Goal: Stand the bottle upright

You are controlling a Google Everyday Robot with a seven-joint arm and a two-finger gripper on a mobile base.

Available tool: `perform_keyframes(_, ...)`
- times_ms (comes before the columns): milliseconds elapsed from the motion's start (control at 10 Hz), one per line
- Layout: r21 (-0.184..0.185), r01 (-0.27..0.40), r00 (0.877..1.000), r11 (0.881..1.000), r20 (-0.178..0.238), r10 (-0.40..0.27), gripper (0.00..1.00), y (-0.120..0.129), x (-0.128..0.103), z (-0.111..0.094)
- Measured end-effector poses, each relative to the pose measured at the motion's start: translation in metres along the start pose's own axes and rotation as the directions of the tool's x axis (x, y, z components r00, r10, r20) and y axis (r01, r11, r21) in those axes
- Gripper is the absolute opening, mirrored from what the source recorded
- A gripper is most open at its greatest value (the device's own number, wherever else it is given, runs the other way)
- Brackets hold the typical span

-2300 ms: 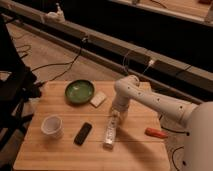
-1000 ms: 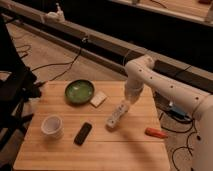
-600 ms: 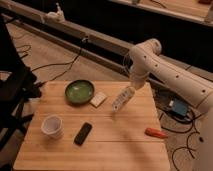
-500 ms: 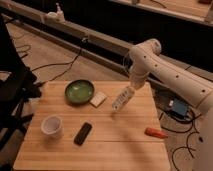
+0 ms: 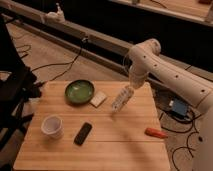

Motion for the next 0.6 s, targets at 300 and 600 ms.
perform_keyframes(300,0.000,0.001,1.000,1.000,-0.001,-0.001,0.00,0.000,0.000,0.000)
perform_keyframes(600,-0.010,0.025,0.997,1.000,-0.067,-0.026,0.00,-0.005,0.011,-0.004)
